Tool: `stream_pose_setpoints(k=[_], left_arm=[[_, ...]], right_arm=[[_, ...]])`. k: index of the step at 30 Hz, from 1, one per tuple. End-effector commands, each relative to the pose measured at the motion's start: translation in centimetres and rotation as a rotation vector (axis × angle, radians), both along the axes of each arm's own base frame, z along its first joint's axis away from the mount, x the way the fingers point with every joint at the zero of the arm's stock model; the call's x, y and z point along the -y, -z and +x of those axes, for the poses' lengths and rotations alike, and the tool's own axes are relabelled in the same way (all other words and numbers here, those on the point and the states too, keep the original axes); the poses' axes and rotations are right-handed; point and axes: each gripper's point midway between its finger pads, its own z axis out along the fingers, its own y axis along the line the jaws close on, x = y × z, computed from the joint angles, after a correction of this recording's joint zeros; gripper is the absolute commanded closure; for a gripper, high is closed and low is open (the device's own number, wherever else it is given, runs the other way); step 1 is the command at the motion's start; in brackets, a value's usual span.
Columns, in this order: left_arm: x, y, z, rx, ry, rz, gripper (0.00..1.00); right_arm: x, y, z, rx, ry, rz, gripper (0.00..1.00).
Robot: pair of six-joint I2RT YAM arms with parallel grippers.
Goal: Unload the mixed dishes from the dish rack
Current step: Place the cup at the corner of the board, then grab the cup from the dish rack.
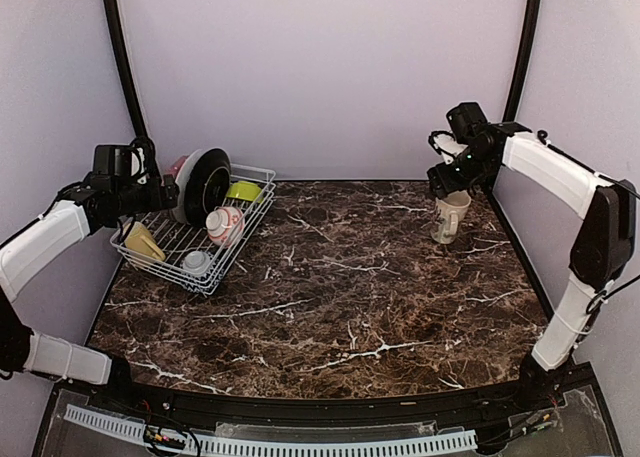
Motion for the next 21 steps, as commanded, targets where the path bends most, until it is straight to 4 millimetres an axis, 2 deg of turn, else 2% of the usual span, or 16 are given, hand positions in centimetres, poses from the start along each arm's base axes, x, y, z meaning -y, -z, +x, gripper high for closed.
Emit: stream_pose_setpoints(k=[1,6,12,16,21], left_arm=[[-5.1,0.3,-0.4,-0.038,-0.194,0.061,0.02],[-7.5,1.6,-0.5,-0.114,-0.299,0.098,0.02],[-10.7,4.7,-0.3,-0.211,-0.436,0.045,0.01],[-11.4,7.3,0.1,-0.327,-0.459,0.012,0.01],[-11.4,9.5,0.4,-0.424,-0.463,0.01,0.01]], right_arm=[[1.2,-0.1,-0.7,0.079,0.038,-0.039,0.22],[1.1,-0.5,-1.8,0.104,0.038,-0.001,0.21],[0.3,-1.5,-3.2,0.115,0.021,0.086,0.21],[0.0,-2.3,-3.3,0.135,0.013,0.115,0.2],[-0.4,-3.2,-3.6,0.134,0.007,0.143,0.2]])
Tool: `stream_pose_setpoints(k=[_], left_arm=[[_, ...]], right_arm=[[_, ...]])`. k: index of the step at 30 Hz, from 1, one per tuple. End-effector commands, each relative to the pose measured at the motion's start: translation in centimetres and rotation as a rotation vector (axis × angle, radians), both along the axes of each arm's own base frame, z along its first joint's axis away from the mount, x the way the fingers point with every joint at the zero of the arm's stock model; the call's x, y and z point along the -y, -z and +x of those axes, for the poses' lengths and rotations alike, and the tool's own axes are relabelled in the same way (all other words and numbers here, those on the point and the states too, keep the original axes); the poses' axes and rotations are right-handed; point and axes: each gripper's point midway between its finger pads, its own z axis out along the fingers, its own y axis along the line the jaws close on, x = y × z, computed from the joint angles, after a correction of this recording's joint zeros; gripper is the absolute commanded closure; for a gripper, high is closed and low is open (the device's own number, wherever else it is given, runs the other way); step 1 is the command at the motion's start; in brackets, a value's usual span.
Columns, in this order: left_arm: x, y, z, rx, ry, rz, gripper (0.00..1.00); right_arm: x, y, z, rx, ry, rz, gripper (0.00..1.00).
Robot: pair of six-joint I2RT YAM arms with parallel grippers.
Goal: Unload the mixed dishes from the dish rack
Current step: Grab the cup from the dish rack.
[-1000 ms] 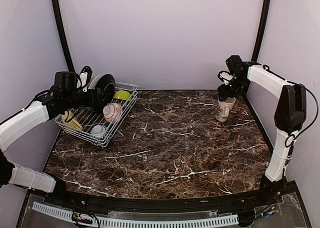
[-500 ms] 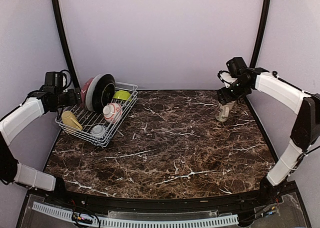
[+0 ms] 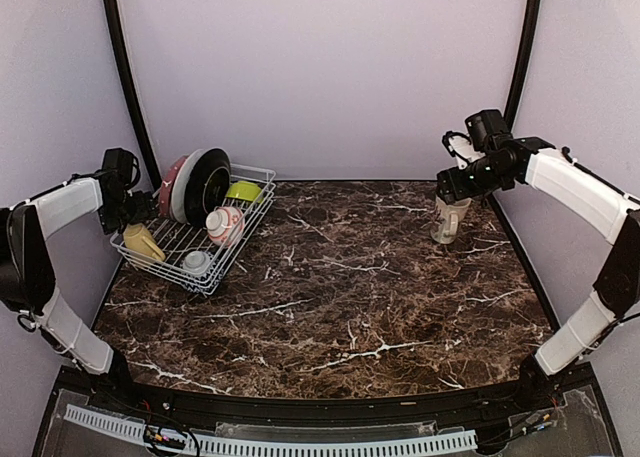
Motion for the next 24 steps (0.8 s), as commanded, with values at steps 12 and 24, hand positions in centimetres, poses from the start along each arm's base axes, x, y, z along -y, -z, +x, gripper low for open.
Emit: stream_pose_setpoints(k=[12,24], left_arm=[[0.3,3.6,-0.3,-0.136,-0.014,-0.1,0.06],[1.2,5.2,0.3,-0.183,0.032,-0.147,0.12]], right_arm=[[-0.9,-2.5,-1.3,0.041,-0.006,0.099,0.19],[-1.8,-2.8,-1.8,0.058,-0.023,0.163,0.17]])
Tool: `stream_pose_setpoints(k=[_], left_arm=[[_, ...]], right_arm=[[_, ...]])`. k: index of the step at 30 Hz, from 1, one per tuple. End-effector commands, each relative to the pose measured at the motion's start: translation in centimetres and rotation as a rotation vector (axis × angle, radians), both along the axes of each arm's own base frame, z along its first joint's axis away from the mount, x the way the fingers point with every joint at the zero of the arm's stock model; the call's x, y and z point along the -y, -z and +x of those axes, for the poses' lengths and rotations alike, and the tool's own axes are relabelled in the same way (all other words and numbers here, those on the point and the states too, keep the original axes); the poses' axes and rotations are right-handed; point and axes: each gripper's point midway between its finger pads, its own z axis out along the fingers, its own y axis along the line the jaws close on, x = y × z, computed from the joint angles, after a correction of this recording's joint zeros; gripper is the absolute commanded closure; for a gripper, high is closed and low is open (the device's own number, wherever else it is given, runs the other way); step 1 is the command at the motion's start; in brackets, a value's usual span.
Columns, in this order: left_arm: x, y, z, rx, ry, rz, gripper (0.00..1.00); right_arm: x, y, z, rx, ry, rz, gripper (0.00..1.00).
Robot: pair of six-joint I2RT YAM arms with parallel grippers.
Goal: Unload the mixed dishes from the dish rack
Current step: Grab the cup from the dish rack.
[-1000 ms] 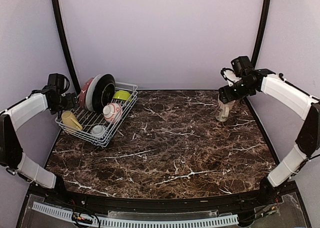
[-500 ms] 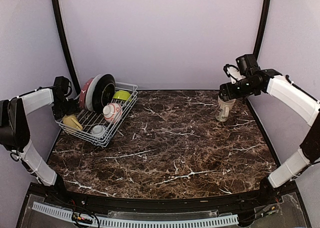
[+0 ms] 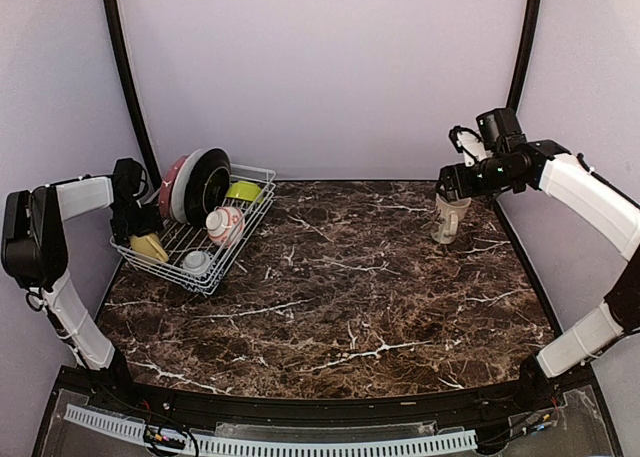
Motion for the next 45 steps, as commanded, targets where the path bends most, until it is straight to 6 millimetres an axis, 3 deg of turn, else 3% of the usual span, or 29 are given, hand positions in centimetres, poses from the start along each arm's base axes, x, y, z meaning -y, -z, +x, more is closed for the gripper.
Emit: stream_pose_setpoints(k=[1,7,12,15,18,24,28,39,41,45], left_arm=[[0.7,-0.8,-0.2,-0.003,0.029,-0.042,0.14],[1.2,-1.9,0.1,0.047,0.054,-0.058,0.43],[1.5,-3.3,0.2,0.095,0.081,-0.057,0.55],[2.0,-5.2,0.2,0.156,0.104,-0.071,0.68],[2.2,-6.7,-0.1,0.23,0.116,-0.067,0.73],[2.7,-10.0,-0.5,0.358,0.161,-0.047,0.9],[3.2,-12.6,-0.8,0.474,0.191,-0.043,0.93],[8.6,-20.3,-2.7,0.891,0.426,-0.188,0.99],[9.5,-21.3,-3.2,0.961,0.462,-0.223,0.99],[11.7,-23.7,-3.8,1.097,0.57,-0.316,0.99]], right_arm=[[-0.9,-1.0,0.4,0.028,-0.017,0.04,0.17],[-0.8,-1.2,-0.5,0.033,0.002,0.062,0.16],[-0.8,-1.2,-0.9,0.044,0.001,0.079,0.15],[-0.9,-2.2,-0.3,0.069,0.004,0.086,0.15],[-1.3,-2.8,-0.2,0.079,0.002,0.113,0.15],[-2.2,-2.0,-0.6,0.067,-0.019,0.182,0.15],[-2.4,-1.6,-0.1,0.046,-0.02,0.171,0.15],[-5.0,-1.5,-0.4,-0.002,-0.085,0.318,0.14],[-6.3,-1.5,-0.5,-0.037,-0.096,0.396,0.15],[-11.4,-2.3,-1.7,-0.079,-0.189,0.61,0.15]])
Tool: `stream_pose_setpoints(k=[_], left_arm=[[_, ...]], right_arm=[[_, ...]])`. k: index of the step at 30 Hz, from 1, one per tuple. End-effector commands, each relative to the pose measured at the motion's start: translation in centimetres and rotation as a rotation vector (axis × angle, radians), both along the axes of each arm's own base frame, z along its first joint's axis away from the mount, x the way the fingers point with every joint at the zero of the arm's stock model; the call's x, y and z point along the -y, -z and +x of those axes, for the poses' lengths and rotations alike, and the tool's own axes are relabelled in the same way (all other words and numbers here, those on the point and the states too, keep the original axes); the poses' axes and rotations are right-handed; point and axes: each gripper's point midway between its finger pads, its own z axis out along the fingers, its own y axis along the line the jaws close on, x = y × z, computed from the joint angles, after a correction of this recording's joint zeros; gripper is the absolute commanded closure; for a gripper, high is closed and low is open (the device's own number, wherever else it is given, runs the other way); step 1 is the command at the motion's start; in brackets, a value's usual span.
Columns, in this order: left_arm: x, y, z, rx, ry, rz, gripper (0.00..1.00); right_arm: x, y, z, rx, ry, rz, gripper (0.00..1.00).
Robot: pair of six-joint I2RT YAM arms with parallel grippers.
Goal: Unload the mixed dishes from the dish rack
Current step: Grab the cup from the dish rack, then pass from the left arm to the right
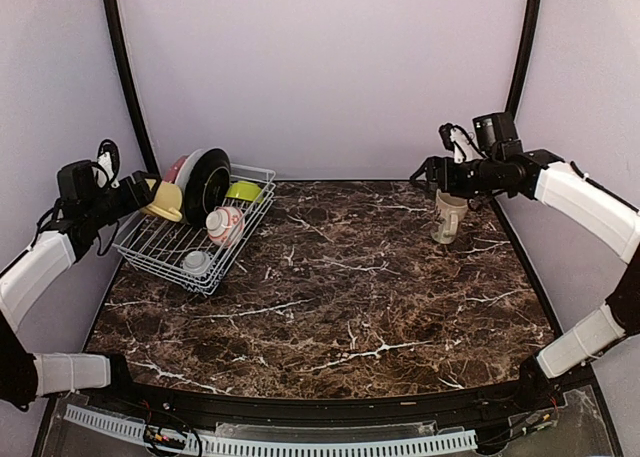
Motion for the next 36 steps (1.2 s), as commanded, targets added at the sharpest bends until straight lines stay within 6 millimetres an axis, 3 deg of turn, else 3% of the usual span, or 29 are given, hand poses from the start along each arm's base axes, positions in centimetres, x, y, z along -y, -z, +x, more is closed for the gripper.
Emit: stream_pose_setpoints(k=[1,2,3,4,5,6,11,15,19,23,26,36], left_arm=[[3.3,-6.8,-0.5,0.297,0.19,-0.093,0.99],[4.4,-7.6,-0.8,0.348,0.255,-0.124,0.99],[5.6,-6.6,-1.0,0.343,0.326,-0.151,0.99],[6.2,-8.4,-1.4,0.429,0.366,-0.178,0.99],[7.1,-7.3,-1.5,0.416,0.414,-0.206,0.99],[7.6,-8.5,-2.0,0.476,0.444,-0.231,0.99],[12.3,-7.2,-3.4,0.507,0.572,-0.27,0.99],[15.2,-6.1,-4.0,0.487,0.605,-0.262,0.99],[16.4,-5.5,-3.3,0.45,0.564,-0.281,0.99],[17.3,-5.3,-1.3,0.391,0.491,-0.389,0.99],[19.5,-4.5,0.0,0.324,0.49,-0.444,0.99],[26.1,-4.2,-0.2,0.315,0.569,-0.534,0.99]], right_arm=[[-6.9,-1.2,-1.4,-0.045,-0.131,0.276,0.15],[-8.5,-1.5,-1.7,-0.051,-0.161,0.319,0.15],[-10.2,-1.6,-2.1,-0.07,-0.198,0.368,0.15],[-12.1,-1.9,-2.6,-0.083,-0.246,0.425,0.15],[-14.0,-2.0,-2.9,-0.108,-0.29,0.478,0.15],[-15.8,-2.2,-3.3,-0.128,-0.337,0.532,0.16],[-24.0,-2.3,-5.2,-0.215,-0.517,0.729,0.17],[-28.0,-1.9,-6.5,-0.281,-0.582,0.821,0.18],[-29.2,-0.6,-7.4,-0.34,-0.603,0.867,0.19],[-28.6,0.0,-7.9,-0.323,-0.592,0.891,0.19],[-28.4,-0.2,-8.1,-0.324,-0.596,0.908,0.19],[-27.2,0.1,-8.1,-0.403,-0.519,1.004,0.2]])
